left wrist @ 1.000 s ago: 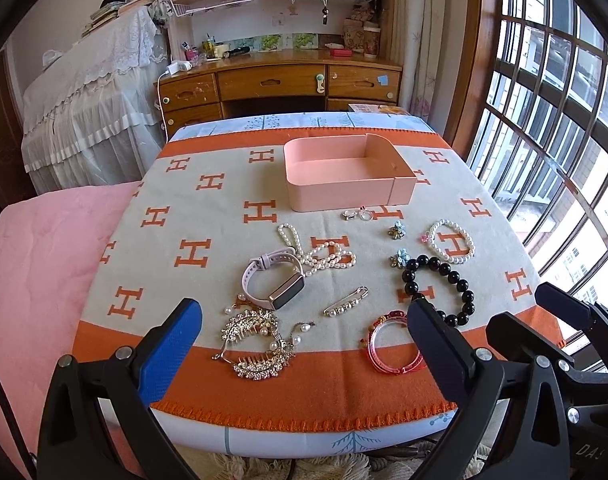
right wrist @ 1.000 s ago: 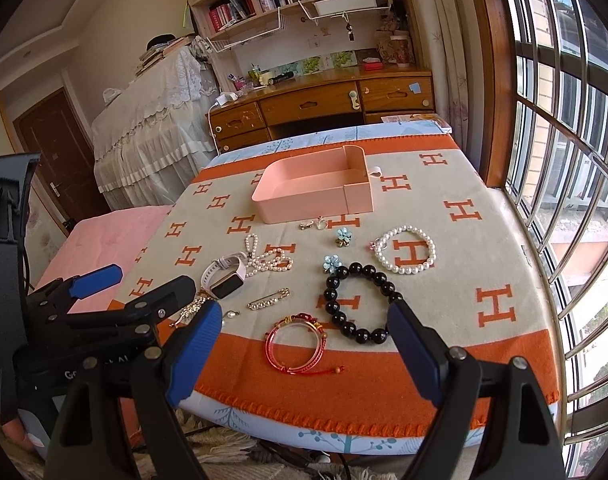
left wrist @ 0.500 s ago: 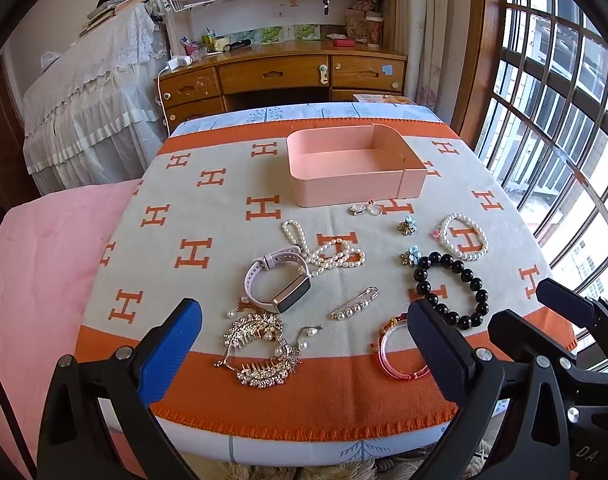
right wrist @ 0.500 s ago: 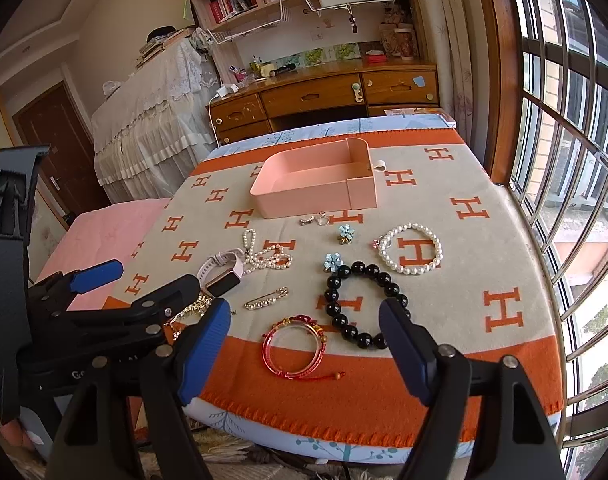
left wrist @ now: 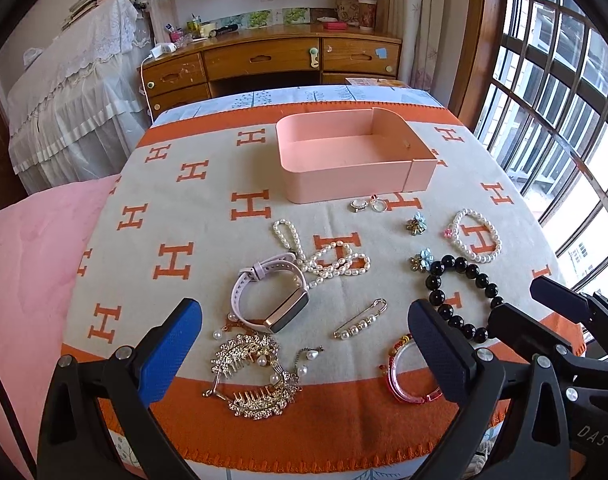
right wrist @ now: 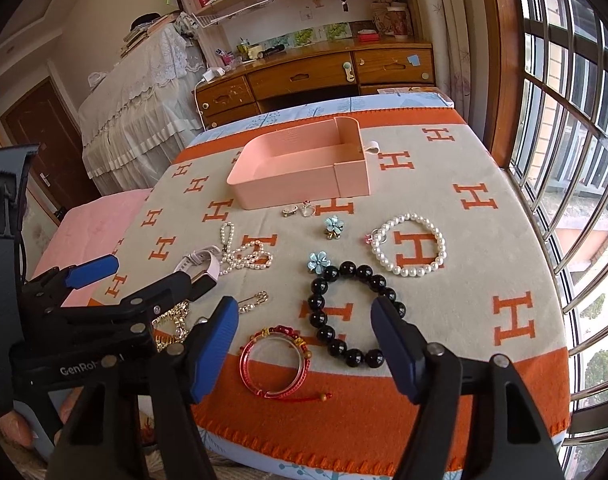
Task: Organize jewelry
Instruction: 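Move the left tool to the white smartwatch while the right tool reaches the black bead bracelet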
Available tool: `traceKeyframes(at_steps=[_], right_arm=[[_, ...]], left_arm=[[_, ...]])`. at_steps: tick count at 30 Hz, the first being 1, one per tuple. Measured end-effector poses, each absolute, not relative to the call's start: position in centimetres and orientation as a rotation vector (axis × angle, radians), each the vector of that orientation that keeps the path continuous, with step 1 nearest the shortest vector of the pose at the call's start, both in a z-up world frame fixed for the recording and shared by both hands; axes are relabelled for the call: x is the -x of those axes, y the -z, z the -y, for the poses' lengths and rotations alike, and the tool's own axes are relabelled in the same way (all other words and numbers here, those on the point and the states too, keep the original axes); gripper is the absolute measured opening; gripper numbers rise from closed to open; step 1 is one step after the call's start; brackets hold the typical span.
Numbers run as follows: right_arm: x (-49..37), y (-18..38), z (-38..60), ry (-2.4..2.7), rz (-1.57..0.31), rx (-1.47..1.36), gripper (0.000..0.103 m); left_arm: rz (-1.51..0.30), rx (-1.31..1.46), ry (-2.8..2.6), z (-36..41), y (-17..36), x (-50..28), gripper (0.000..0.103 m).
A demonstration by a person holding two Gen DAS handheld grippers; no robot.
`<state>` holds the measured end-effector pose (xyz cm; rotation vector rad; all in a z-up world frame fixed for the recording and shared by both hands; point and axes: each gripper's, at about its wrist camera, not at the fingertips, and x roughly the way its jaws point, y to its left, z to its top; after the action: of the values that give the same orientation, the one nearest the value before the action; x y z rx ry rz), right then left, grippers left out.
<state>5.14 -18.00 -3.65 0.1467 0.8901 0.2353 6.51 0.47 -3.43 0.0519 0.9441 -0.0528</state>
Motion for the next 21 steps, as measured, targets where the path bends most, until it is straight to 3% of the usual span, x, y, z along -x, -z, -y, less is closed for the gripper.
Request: traceKeyframes(at_steps=[21], right_arm=[[-8.8, 7.5, 23.7, -0.104, -1.048, -0.217, 0.06]], left_arm=[[-1.073, -0.079, 0.088, -6.2, 6.9, -10.2, 0.102]])
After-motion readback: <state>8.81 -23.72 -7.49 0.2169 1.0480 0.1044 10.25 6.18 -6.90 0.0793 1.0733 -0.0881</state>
